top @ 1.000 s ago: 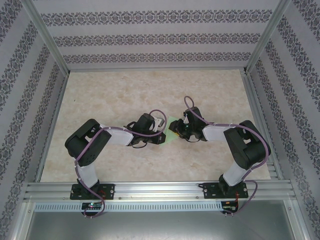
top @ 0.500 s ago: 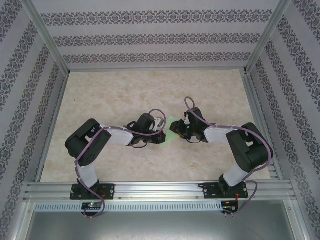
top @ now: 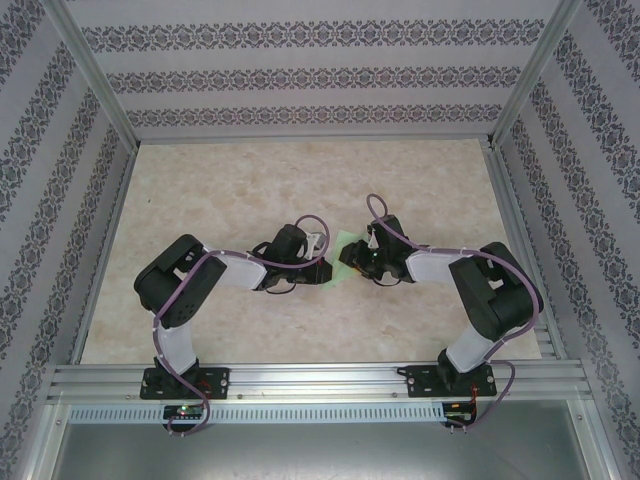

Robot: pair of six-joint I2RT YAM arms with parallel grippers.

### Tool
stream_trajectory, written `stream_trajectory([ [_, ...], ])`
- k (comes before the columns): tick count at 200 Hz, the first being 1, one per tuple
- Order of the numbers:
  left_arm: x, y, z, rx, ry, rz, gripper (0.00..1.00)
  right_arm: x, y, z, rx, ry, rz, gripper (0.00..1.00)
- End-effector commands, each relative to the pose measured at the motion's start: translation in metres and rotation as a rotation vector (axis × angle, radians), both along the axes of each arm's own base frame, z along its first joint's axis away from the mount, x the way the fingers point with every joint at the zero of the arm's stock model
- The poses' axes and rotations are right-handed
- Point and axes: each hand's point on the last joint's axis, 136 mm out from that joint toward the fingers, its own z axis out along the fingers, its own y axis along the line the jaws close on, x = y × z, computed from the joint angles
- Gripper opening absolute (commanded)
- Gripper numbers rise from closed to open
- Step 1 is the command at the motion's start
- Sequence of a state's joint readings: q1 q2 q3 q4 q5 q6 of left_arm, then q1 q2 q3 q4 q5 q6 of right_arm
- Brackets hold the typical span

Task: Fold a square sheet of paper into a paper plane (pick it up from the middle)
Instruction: Fourth fold the wing at the center of the table.

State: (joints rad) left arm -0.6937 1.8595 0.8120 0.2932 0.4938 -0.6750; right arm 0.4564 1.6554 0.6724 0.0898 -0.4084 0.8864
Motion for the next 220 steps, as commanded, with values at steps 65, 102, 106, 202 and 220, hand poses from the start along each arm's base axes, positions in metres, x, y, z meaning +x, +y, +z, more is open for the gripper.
stream_trajectory([
  [65,0.004,-0.008,0.0,-0.041,0.0,-0.033,0.23,0.003,0.001,-0.013,-0.06,0.017,0.021,0.45],
  [102,0.006,-0.008,0.0,-0.031,-0.005,-0.035,0.22,0.002,0.001,-0.015,-0.066,0.025,0.019,0.45],
  [106,0.006,-0.008,0.001,-0.03,-0.005,-0.036,0.21,0.002,0.0,-0.016,-0.067,0.027,0.019,0.45],
  [202,0.014,0.016,0.028,0.05,-0.132,0.033,0.29,0.0,-0.015,-0.024,-0.148,0.089,-0.051,0.48],
  [220,0.013,0.018,0.028,0.05,-0.131,0.044,0.29,-0.001,-0.02,-0.027,-0.177,0.113,-0.074,0.5],
])
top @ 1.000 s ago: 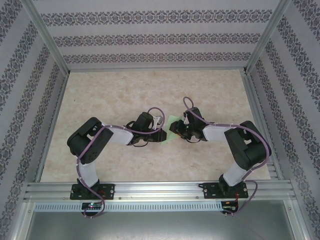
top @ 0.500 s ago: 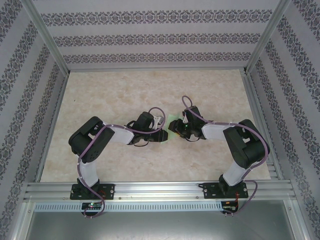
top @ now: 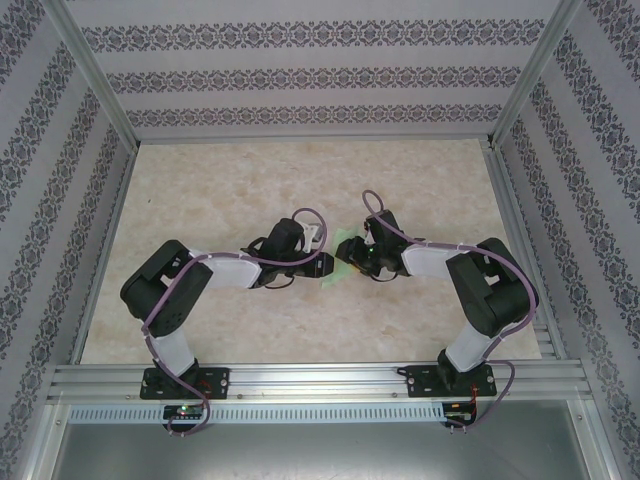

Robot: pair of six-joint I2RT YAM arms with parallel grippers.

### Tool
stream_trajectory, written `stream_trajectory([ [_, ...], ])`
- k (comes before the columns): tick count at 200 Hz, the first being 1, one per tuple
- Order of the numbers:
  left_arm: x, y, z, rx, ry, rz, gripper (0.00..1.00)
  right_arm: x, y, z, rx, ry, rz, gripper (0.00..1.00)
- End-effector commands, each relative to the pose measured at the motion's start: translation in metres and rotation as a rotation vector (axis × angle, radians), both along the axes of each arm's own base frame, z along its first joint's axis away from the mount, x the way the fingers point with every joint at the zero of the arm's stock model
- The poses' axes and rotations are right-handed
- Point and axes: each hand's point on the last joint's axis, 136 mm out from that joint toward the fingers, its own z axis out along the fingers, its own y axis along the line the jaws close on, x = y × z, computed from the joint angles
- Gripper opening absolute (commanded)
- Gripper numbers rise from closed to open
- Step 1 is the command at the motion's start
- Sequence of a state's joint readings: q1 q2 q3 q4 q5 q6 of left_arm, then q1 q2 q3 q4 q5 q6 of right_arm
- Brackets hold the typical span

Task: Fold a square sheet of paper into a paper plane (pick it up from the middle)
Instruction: Fourth fold the wing at the center of the table.

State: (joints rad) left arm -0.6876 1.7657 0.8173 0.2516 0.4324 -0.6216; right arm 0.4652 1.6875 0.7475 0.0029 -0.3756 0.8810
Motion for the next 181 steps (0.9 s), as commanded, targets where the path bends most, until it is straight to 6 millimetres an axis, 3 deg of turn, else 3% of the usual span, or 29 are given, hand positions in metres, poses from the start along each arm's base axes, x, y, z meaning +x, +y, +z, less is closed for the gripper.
stream_trajectory([
  [1,0.001,0.012,-0.003,0.041,-0.019,0.027,0.29,-0.01,-0.022,-0.027,-0.134,0.088,-0.067,0.5],
  [45,0.0,0.013,-0.006,0.036,-0.008,0.033,0.29,-0.015,-0.033,-0.036,-0.206,0.148,-0.104,0.52],
  [119,-0.004,-0.005,0.015,-0.097,-0.032,-0.028,0.29,-0.027,-0.044,-0.053,-0.316,0.247,-0.126,0.56],
  [181,-0.001,-0.011,-0.001,-0.074,0.012,-0.047,0.23,-0.028,-0.042,-0.055,-0.308,0.262,-0.128,0.58],
])
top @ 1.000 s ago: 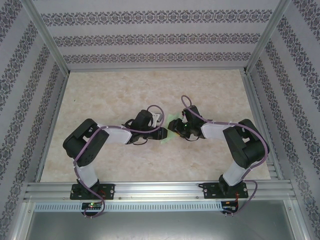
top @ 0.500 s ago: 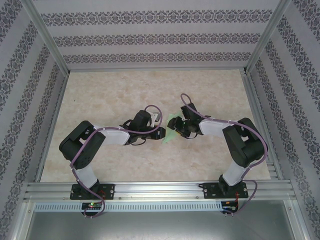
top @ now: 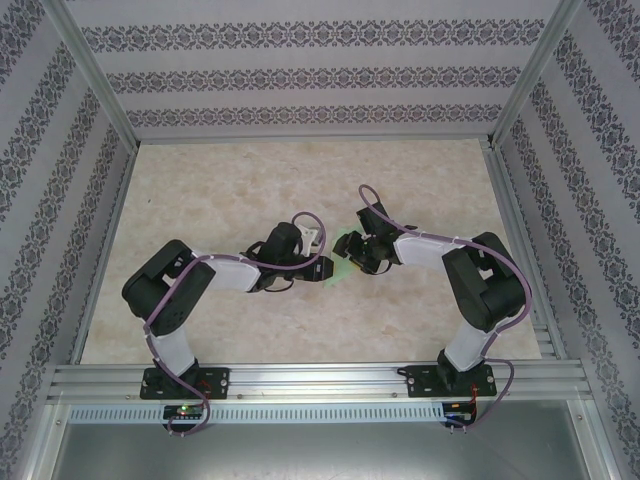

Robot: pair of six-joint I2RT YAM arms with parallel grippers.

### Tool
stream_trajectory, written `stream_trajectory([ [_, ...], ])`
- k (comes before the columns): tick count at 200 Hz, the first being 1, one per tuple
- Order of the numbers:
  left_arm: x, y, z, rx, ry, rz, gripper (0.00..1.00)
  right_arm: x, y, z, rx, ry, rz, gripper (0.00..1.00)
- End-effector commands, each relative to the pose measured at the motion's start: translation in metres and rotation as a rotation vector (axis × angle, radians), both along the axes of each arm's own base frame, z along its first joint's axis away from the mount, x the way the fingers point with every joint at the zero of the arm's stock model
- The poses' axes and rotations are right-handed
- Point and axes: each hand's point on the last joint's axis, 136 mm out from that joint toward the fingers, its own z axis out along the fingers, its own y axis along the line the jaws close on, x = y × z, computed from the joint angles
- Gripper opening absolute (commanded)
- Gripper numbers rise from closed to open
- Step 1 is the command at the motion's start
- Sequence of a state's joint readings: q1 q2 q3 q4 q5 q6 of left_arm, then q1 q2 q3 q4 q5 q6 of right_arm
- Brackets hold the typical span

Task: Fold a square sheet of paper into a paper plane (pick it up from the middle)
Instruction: Fourth fold the wing at the center of the table.

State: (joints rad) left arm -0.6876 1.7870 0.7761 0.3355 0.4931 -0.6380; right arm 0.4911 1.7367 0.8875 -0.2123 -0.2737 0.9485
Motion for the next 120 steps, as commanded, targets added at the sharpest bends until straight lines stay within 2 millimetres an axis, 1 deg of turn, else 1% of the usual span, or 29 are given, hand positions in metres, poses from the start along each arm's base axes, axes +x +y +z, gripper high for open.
stream_trajectory([
  [1,0.01,-0.007,0.004,-0.025,-0.007,-0.008,0.23,-0.035,-0.038,-0.051,-0.191,0.161,-0.044,0.58],
  [20,0.011,-0.005,-0.004,-0.002,0.006,0.006,0.21,-0.034,-0.036,-0.05,-0.184,0.161,-0.039,0.58],
  [68,0.011,-0.001,-0.015,0.045,0.025,0.022,0.19,-0.033,-0.036,-0.046,-0.172,0.147,-0.031,0.57],
  [89,0.012,-0.001,-0.016,0.048,0.028,0.022,0.19,-0.033,-0.039,-0.046,-0.182,0.144,-0.033,0.57],
  [120,0.011,0.001,-0.021,0.062,0.039,0.024,0.18,-0.036,-0.044,-0.051,-0.206,0.16,-0.04,0.55],
])
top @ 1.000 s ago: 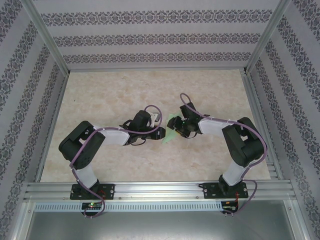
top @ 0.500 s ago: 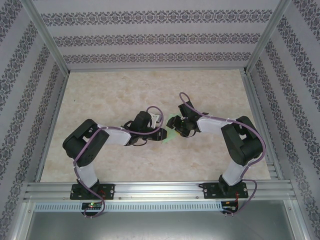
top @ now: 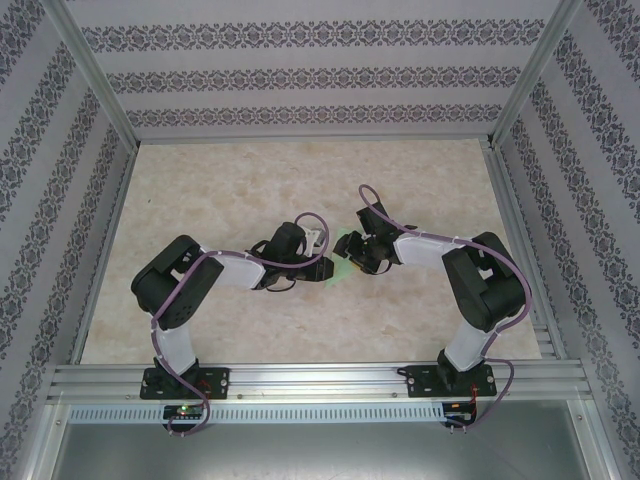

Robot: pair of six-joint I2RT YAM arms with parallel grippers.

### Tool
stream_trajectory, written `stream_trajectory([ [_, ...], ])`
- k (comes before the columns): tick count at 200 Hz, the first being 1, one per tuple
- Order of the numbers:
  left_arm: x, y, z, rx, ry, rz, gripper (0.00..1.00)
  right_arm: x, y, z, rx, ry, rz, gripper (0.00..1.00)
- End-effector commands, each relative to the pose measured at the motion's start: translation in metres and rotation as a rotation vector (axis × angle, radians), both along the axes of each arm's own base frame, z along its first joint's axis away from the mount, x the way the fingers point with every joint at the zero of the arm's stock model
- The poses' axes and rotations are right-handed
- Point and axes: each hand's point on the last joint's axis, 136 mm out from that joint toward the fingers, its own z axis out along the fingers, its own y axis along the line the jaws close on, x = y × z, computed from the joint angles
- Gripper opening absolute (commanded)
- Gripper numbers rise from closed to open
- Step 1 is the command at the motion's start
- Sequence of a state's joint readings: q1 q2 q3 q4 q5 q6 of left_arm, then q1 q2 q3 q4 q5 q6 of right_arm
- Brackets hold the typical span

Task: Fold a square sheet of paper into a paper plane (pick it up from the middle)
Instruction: Fourth fold the wing at the center of the table.

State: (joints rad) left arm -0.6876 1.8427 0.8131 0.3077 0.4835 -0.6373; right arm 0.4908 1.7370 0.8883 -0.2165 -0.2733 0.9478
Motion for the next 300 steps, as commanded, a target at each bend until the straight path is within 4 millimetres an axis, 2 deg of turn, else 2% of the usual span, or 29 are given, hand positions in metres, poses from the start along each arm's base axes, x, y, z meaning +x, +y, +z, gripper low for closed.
stream_trajectory([
  [1,0.007,0.003,-0.005,0.027,0.007,0.017,0.18,-0.035,-0.044,-0.051,-0.204,0.158,-0.04,0.55],
  [106,0.007,0.003,-0.009,0.048,0.022,0.016,0.16,-0.044,-0.053,-0.067,-0.267,0.22,-0.032,0.45],
  [148,0.018,0.004,0.021,-0.006,-0.03,0.055,0.19,-0.047,-0.053,-0.074,-0.276,0.245,-0.018,0.42],
  [171,0.029,0.011,0.028,-0.009,-0.046,0.108,0.17,-0.047,-0.053,-0.075,-0.277,0.246,-0.016,0.41],
  [195,0.038,0.013,0.027,-0.008,-0.043,0.13,0.15,-0.047,-0.052,-0.076,-0.273,0.248,-0.016,0.41],
  [229,0.043,0.002,0.029,-0.037,-0.029,0.105,0.15,-0.046,-0.051,-0.075,-0.264,0.243,-0.015,0.41],
  [263,0.042,-0.007,0.026,-0.06,-0.007,0.067,0.16,-0.045,-0.05,-0.074,-0.251,0.239,-0.018,0.43],
  [300,0.04,-0.008,0.017,-0.058,0.02,0.056,0.1,-0.044,-0.049,-0.073,-0.239,0.237,-0.024,0.43],
])
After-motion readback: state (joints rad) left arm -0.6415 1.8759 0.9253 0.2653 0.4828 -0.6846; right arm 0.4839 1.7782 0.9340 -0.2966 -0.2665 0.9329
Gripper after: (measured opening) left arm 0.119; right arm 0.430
